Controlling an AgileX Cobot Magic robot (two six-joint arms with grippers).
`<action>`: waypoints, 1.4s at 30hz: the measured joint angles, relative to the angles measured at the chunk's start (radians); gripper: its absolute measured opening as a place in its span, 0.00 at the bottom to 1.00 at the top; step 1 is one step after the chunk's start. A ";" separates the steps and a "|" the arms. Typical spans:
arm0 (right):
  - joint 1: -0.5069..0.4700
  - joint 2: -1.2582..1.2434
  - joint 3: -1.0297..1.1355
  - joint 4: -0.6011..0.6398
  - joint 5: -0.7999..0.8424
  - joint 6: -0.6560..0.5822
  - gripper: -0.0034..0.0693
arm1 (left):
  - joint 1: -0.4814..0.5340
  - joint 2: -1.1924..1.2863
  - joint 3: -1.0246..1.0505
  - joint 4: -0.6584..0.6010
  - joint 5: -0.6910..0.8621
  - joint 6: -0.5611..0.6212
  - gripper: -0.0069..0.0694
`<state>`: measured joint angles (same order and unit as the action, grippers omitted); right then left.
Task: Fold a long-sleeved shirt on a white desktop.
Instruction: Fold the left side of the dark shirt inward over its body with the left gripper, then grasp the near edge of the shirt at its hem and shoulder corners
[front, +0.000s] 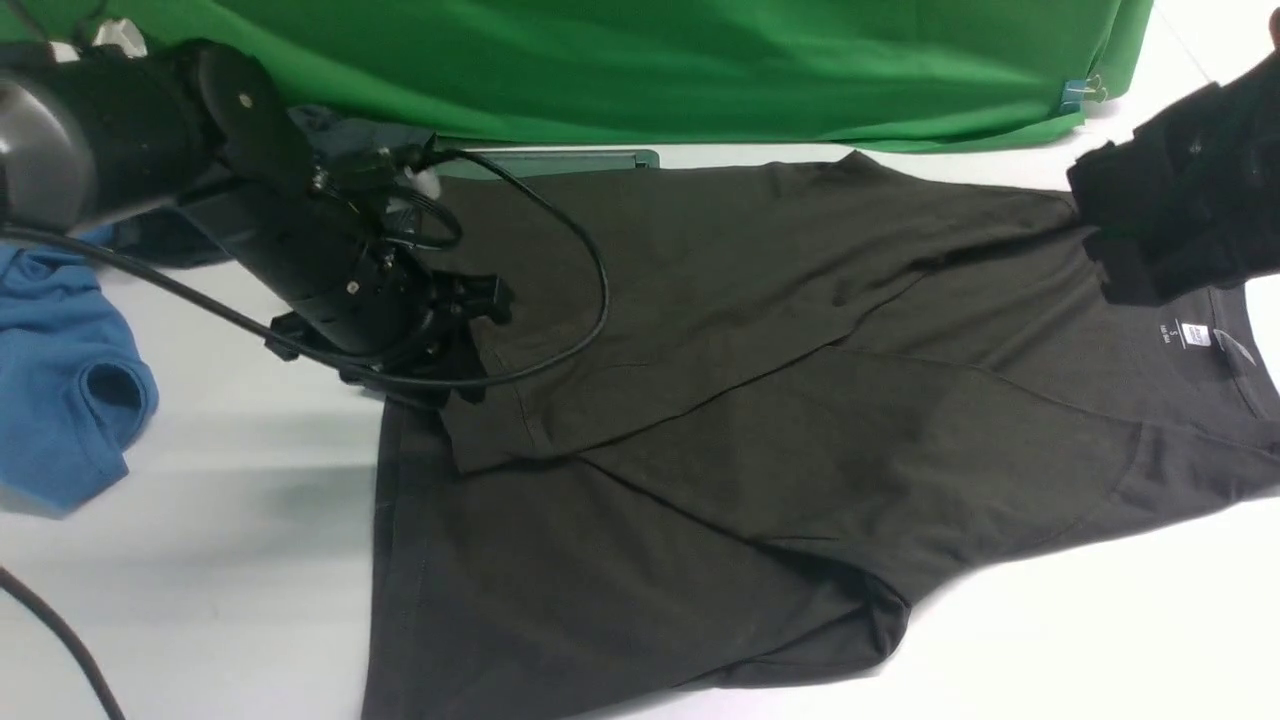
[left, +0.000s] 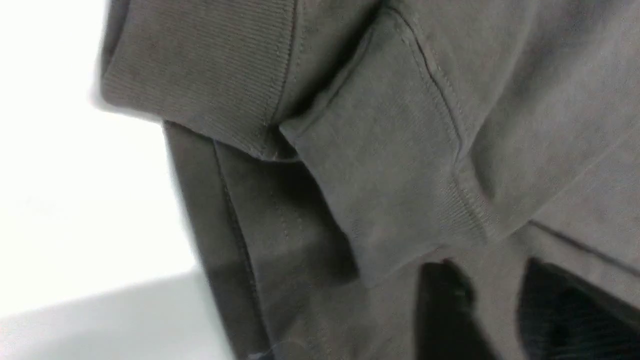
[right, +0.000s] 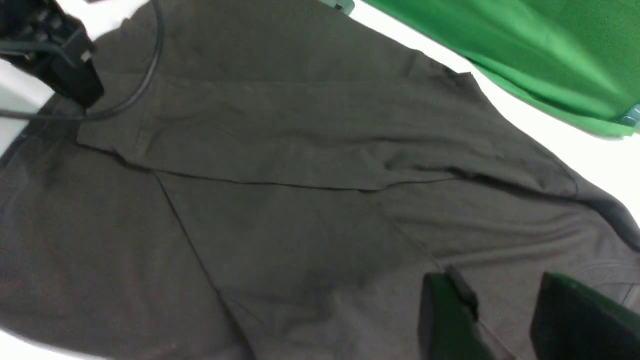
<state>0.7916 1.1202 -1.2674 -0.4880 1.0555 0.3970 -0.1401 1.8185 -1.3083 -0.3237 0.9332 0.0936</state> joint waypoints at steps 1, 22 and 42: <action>0.000 0.000 0.000 0.001 0.000 0.000 0.43 | -0.001 -0.004 0.000 0.018 0.011 -0.006 0.56; 0.000 0.000 0.000 0.016 -0.096 -0.026 0.43 | -0.001 -0.361 0.656 -0.076 -0.058 -0.131 0.95; 0.000 0.000 0.107 0.044 -0.143 -0.076 0.43 | 0.074 -0.216 0.664 -0.269 -0.088 0.119 0.15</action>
<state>0.7916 1.1202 -1.1601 -0.4443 0.9127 0.3206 -0.0664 1.6027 -0.6438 -0.5928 0.8454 0.2130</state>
